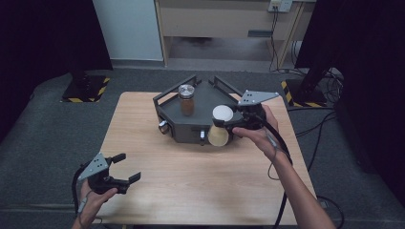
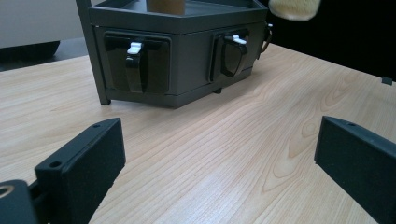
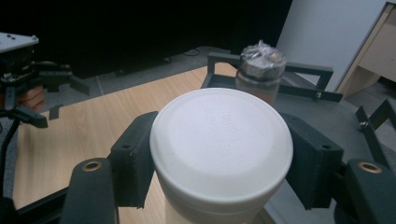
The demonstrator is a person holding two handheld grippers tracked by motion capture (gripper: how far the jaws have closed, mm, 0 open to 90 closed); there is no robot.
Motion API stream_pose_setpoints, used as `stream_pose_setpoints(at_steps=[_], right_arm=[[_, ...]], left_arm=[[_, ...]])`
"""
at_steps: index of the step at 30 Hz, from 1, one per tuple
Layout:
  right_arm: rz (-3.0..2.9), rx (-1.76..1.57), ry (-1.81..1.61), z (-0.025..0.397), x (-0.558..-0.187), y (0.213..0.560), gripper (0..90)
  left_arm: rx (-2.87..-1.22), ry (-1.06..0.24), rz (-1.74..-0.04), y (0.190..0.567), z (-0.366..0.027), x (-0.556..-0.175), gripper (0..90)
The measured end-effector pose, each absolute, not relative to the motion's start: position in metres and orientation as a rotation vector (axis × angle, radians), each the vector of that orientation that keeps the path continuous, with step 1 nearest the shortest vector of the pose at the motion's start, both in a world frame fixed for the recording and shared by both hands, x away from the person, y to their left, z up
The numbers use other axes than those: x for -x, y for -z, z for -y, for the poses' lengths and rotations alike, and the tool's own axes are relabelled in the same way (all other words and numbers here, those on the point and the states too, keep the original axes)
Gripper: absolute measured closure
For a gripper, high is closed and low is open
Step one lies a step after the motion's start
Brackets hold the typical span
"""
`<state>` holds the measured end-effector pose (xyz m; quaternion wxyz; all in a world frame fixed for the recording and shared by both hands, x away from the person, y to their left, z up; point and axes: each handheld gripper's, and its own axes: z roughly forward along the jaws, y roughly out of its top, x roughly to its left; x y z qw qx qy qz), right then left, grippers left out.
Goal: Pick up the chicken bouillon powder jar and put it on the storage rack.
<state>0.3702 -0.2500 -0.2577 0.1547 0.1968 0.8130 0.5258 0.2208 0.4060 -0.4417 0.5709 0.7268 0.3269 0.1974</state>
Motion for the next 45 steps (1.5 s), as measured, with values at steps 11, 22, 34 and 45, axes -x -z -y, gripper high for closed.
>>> stream_pose_setpoints(at_steps=[11,22,34,45], right_arm=[[-2.328,-0.592,-1.453,0.240,-0.388,0.230,34.3],[-2.304,-0.678,-1.411,0.232,-0.407,0.228,34.3],[-2.206,-0.813,-1.337,0.218,-0.432,0.229,34.3],[-2.177,-0.863,-1.286,0.207,-0.443,0.234,34.3]], left_arm=[[-1.703,-0.461,-0.768,0.442,-0.407,-0.221,0.8],[-1.698,-0.460,-0.770,0.442,-0.408,-0.221,0.8],[-1.698,-0.458,-0.769,0.442,-0.408,-0.221,0.8],[-1.701,-0.456,-0.768,0.442,-0.408,-0.222,0.8]])
